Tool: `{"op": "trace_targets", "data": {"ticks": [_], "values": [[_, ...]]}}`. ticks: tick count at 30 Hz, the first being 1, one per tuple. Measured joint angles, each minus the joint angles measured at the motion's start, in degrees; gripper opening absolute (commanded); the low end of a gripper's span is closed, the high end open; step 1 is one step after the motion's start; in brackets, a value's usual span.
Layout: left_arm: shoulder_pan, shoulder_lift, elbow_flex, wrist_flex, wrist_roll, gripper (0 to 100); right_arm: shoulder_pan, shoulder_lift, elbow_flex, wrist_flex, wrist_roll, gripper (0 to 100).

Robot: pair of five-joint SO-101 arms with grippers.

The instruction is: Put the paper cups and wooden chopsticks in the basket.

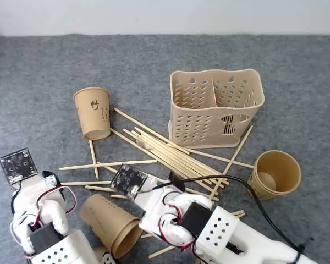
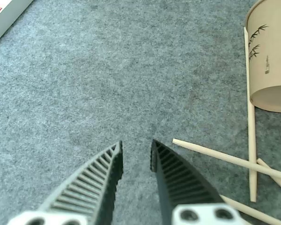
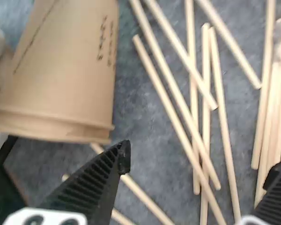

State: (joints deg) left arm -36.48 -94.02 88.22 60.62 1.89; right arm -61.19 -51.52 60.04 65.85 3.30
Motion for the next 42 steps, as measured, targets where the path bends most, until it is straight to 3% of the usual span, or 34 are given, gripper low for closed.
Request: {"op": "trace_targets", "data": {"ticks": [6, 12, 17, 25, 34, 42], "values": [[0.0, 0.0, 0.0, 0.0, 0.0, 10, -1.4, 0.0, -7.7, 13.0, 0.3, 44.5], [0.0, 0.0, 0.0, 0.0, 0.0, 10, -10.1, 0.0, -8.7, 17.6, -0.2, 44.5], [0.0, 0.0, 0.8, -0.3, 0.0, 10, -14.7, 0.0, -7.9, 10.9, -3.3, 44.5], [0.0, -0.1, 0.7, -1.0, 0.0, 10, -15.0, 0.0, 4.5, -7.6, -3.5, 43.5], [0.0, -0.1, 0.7, -1.0, 0.0, 10, -10.7, 0.0, 4.8, -14.2, -3.8, 12.8], [0.0, 0.0, 1.3, -1.1, 0.0, 10, -7.1, 0.0, 5.1, -19.1, -3.8, 10.4]]}}
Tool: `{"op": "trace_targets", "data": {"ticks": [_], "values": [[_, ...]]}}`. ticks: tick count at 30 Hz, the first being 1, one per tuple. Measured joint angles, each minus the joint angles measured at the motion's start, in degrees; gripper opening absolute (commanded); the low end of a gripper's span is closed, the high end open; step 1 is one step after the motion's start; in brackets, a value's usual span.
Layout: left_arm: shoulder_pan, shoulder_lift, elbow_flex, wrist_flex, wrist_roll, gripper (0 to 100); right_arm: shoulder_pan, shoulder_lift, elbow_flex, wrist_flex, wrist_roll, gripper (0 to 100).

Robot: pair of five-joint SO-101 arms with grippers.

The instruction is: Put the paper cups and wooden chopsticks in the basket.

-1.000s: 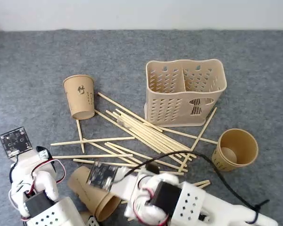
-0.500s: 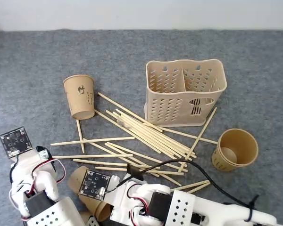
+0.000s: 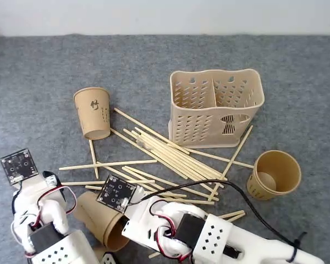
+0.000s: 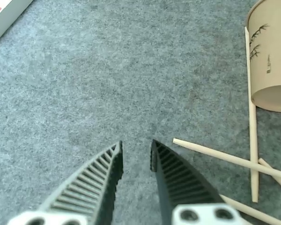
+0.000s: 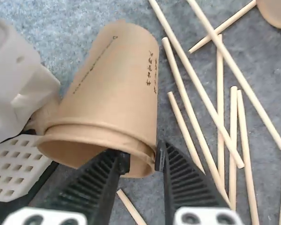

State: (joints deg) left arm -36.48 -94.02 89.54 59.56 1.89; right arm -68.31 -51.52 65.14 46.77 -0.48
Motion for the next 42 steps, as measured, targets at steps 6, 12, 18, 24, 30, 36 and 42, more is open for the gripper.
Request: {"op": "trace_targets", "data": {"ticks": [6, 12, 18, 24, 30, 36, 42], "values": [[0.0, 0.0, 0.1, -0.1, 0.0, 10, 0.2, 0.0, 6.2, -7.6, -0.1, 10.5], [0.0, 0.0, 0.1, -0.1, 0.0, 10, 0.2, 0.0, 9.7, -15.6, -0.1, 10.5], [0.0, 0.0, 0.1, -0.1, 0.0, 10, 0.2, 0.0, 9.7, -16.4, -0.1, 6.7], [0.0, 0.0, 0.1, -0.1, 0.0, 10, 5.5, 0.0, 9.7, -16.3, 0.8, 0.7], [0.0, 0.0, 0.1, -0.1, 0.0, 10, 11.6, -5.9, 6.4, -7.5, 2.5, 0.8], [0.0, 0.0, 0.1, -0.1, 0.0, 10, 12.1, -15.7, 4.2, 2.5, 2.5, 0.8], [0.0, 0.0, 0.1, -0.1, 0.0, 10, 12.2, -26.5, 0.4, 11.6, 2.7, 0.8]]}}
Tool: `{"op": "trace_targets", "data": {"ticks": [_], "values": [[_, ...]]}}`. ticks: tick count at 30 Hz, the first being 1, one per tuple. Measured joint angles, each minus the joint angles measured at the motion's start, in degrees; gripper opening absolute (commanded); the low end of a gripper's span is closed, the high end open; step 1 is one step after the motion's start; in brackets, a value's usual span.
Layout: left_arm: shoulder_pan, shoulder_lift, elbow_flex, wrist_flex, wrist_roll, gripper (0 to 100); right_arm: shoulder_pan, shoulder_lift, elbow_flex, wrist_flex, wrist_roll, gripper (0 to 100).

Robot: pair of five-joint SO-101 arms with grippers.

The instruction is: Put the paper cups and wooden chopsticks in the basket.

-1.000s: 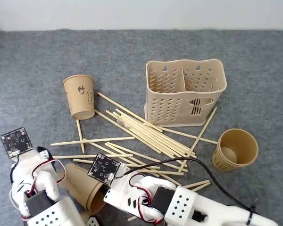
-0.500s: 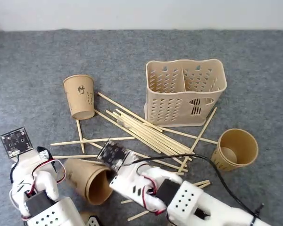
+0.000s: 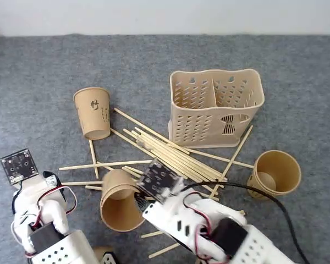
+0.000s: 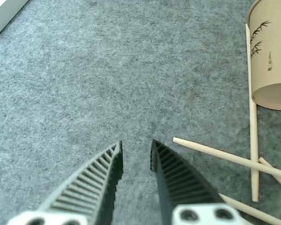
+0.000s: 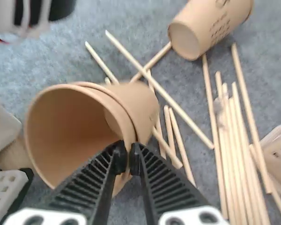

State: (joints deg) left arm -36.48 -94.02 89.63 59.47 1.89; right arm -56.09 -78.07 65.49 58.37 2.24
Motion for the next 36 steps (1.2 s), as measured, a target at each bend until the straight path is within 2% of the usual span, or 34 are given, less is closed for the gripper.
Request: {"op": "trace_targets", "data": {"ticks": [8, 17, 20, 30, 36], "values": [[0.0, 0.0, 0.8, -0.6, 0.0, 10, 0.3, -6.9, -12.3, 15.2, 0.2, 0.8], [0.1, 0.0, 1.4, -1.3, -0.2, 10, 4.1, -7.4, -18.0, 22.2, 0.2, 0.8], [0.1, 0.0, 1.4, -1.3, -0.2, 10, 4.0, -7.5, -13.9, 19.5, 0.2, 0.8], [0.0, 0.0, 1.4, -1.3, -0.2, 10, 4.0, -6.4, 1.8, 1.3, 0.2, 0.8], [0.0, 0.0, 1.4, -1.3, -0.2, 10, 4.0, -6.2, 4.7, -2.2, 0.2, 1.0]]}}
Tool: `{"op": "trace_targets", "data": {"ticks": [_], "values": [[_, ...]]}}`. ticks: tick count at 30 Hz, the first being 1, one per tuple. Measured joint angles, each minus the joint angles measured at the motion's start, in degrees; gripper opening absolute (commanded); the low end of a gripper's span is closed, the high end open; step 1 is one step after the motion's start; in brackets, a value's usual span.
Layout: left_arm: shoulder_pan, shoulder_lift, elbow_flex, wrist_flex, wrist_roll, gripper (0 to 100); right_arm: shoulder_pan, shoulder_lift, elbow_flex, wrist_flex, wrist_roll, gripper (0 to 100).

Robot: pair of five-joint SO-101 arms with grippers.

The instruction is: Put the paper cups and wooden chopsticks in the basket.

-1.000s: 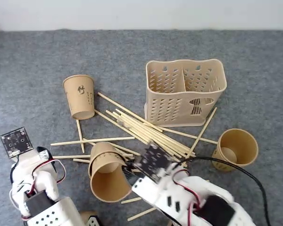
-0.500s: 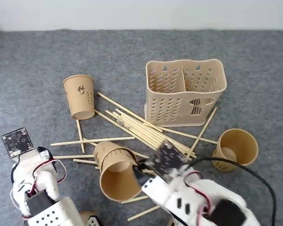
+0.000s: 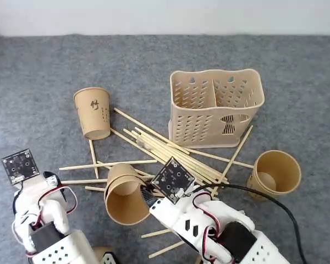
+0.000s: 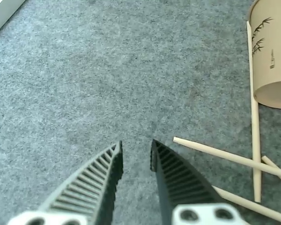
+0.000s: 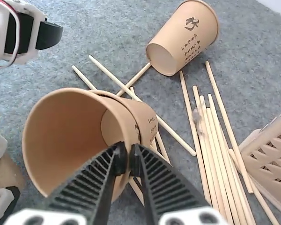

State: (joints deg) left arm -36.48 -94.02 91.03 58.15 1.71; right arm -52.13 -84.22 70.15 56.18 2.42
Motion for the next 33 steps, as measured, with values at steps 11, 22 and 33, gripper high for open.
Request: {"op": "trace_targets", "data": {"ticks": [11, 22, 33], "values": [[0.0, 0.0, 0.0, 0.0, 0.0, 10, 0.0, 25.9, -13.1, -0.5, 0.0, 1.2], [0.0, 0.0, 0.0, 0.0, 0.0, 9, 1.6, 55.2, -33.4, -0.8, -4.0, 17.3], [0.0, 0.0, 0.0, 0.0, 0.0, 9, 1.9, 73.1, -42.0, 2.2, -6.1, 9.8]]}}
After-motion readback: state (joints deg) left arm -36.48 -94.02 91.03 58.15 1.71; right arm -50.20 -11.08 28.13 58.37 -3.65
